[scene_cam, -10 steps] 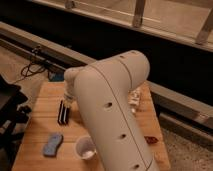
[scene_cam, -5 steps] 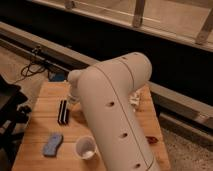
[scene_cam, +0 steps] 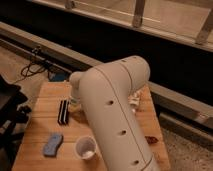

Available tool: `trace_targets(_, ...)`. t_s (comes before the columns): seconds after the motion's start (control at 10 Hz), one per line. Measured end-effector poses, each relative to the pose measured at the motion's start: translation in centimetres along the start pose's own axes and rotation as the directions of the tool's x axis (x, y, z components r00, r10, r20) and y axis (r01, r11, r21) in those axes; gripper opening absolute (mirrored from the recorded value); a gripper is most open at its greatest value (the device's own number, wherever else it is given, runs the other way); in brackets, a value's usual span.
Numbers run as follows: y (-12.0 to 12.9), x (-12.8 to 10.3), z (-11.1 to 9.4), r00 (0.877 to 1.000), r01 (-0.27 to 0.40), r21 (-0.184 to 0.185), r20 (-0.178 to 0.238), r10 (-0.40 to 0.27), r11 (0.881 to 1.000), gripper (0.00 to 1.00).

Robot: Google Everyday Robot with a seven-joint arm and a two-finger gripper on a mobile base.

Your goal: Push the eraser across the table

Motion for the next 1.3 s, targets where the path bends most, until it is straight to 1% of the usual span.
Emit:
trace_targets(0.1,0.0,-0.2,0.3,1.0,0.006,-0.009,0.002,-0.006,1.0,0.0)
trace_targets(0.2,0.1,-0.8,1.0,1.0,0.021,-0.023,0.007,-0.021,1.0,0.0)
trace_targets(0.3,0.2,-1.3,1.3,0.999,0.03,-0.03,0.012,-0.03,0.999,0.01)
trace_targets(0.4,0.9,-3.9,2.8,0.996,0.081,-0.075,0.05,-0.078,0.994,0.19)
trace_targets(0.6,1.3,-4.7,3.2,0.993,0.107,-0.096,0.066,-0.101,0.99,0.39)
trace_targets(0.7,1.3,-4.8,3.3,0.992,0.113,-0.101,0.067,-0.106,0.989,0.47)
trace_targets(0.8,1.5,-5.7,3.2,0.992,0.119,-0.091,0.052,-0.115,0.989,0.47)
trace_targets(0.9,1.7,-6.9,3.5,0.991,0.129,-0.086,0.045,-0.126,0.988,0.42)
trace_targets(1.0,2.1,-7.8,3.7,0.99,0.139,-0.088,0.043,-0.136,0.986,0.34)
trace_targets(1.1,2.1,-8.1,3.7,0.989,0.145,-0.088,0.04,-0.142,0.986,0.2)
trace_targets(1.2,2.1,-8.1,3.6,0.989,0.149,-0.089,0.034,-0.146,0.985,0.12)
trace_targets(1.3,2.2,-8.7,3.6,0.987,0.157,-0.088,0.032,-0.155,0.984,0.04)
